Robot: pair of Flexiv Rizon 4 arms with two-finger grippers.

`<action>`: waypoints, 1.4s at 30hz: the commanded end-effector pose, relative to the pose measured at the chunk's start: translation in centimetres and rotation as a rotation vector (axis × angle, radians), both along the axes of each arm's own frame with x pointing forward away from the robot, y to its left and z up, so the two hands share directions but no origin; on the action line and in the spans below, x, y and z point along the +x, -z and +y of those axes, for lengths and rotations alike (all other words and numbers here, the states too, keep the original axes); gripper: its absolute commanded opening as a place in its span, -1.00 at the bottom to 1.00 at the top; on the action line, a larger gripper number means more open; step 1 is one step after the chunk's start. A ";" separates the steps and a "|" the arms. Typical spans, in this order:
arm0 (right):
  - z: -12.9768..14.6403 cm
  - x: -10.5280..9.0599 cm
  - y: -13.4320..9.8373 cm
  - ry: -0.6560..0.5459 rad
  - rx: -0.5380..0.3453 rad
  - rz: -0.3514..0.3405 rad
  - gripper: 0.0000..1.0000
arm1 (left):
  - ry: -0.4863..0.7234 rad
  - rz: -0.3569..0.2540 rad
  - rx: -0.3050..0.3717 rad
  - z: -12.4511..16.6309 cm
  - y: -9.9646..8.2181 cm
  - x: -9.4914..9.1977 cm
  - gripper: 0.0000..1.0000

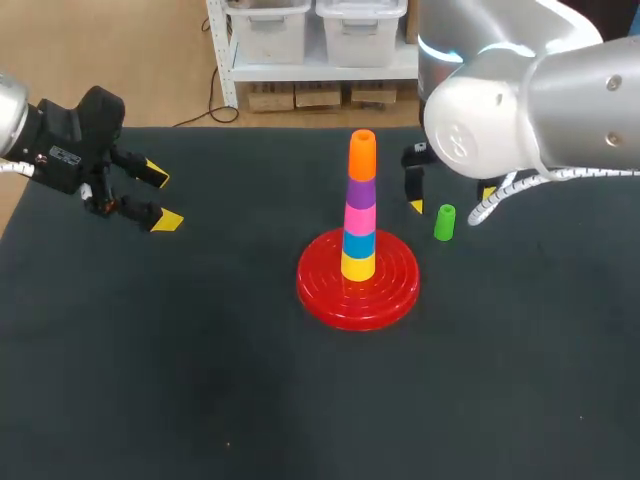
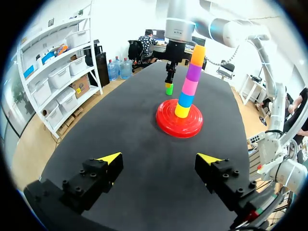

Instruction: Pick up and stack the cylinders on the red base in this order: pink,purple,orange,green

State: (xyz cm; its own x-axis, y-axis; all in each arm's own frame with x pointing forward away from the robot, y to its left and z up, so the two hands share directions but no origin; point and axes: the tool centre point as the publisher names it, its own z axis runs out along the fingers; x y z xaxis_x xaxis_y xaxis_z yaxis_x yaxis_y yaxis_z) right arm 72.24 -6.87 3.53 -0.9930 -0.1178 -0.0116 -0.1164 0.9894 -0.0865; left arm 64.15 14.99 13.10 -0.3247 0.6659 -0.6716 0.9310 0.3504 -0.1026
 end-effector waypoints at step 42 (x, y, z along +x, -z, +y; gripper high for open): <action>0.0 0.4 1.2 -0.042 0.107 -0.037 -0.03 | 0.001 -0.003 -0.003 0.1 0.1 0.0 1.00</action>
State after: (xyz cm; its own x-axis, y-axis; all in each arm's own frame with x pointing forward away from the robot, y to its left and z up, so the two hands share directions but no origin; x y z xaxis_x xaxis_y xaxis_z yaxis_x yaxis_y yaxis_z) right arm 72.80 -6.77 2.21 -0.9860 -0.1542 -0.0626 -0.1553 0.9878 0.0120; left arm 64.15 14.99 13.10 -0.3247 0.6659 -0.6717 0.9309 0.3504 -0.1026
